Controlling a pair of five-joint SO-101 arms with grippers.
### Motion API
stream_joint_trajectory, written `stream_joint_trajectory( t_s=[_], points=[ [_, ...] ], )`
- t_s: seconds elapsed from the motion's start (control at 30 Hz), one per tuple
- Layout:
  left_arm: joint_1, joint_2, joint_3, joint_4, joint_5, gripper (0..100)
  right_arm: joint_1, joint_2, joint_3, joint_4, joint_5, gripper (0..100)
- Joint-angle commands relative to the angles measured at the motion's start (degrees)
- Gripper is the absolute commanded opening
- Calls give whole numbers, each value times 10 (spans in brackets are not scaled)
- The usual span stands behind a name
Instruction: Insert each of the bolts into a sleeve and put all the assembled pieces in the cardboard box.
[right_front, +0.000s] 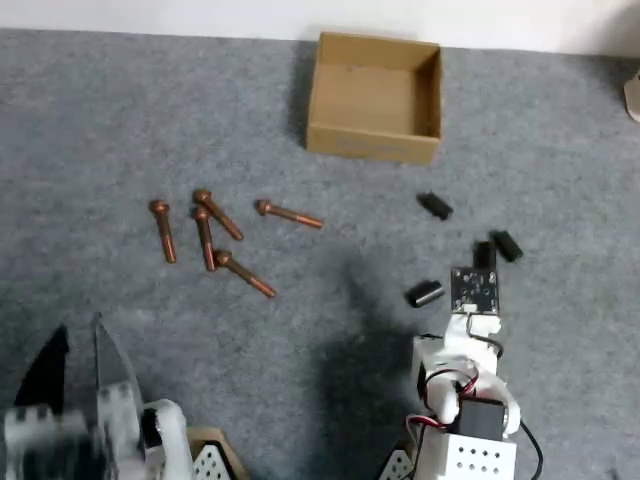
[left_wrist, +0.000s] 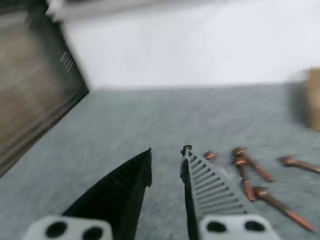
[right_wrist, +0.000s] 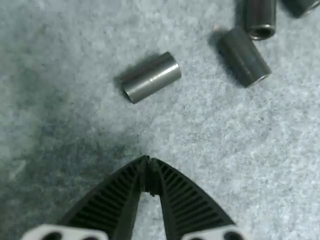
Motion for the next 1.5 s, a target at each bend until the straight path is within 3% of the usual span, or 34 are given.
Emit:
stream_joint_trajectory(
  t_s=[0.0, 0.23, 0.7, 0.87, 0.93, 1.23, 1.47],
  points=[
    [-45, 4, 115, -104, 2, 109, -5, -5, 88, 1, 5, 5],
    [-48, 0, 267, -228, 2, 112, -5, -5, 88, 1, 5, 5],
    [4, 5, 365, -197, 3, 107, -5, -5, 88, 1, 5, 5],
    [5, 6, 374, -178, 3, 2, -5, -5, 88, 1, 5, 5],
    [5, 14, 373, -177, 3, 19, -5, -5, 88, 1, 5, 5],
    [6, 329, 240, -181, 3, 27, -5, -5, 88, 1, 5, 5],
    [77, 567, 116, -178, 4, 30, -5, -5, 88, 1, 5, 5]
  ],
)
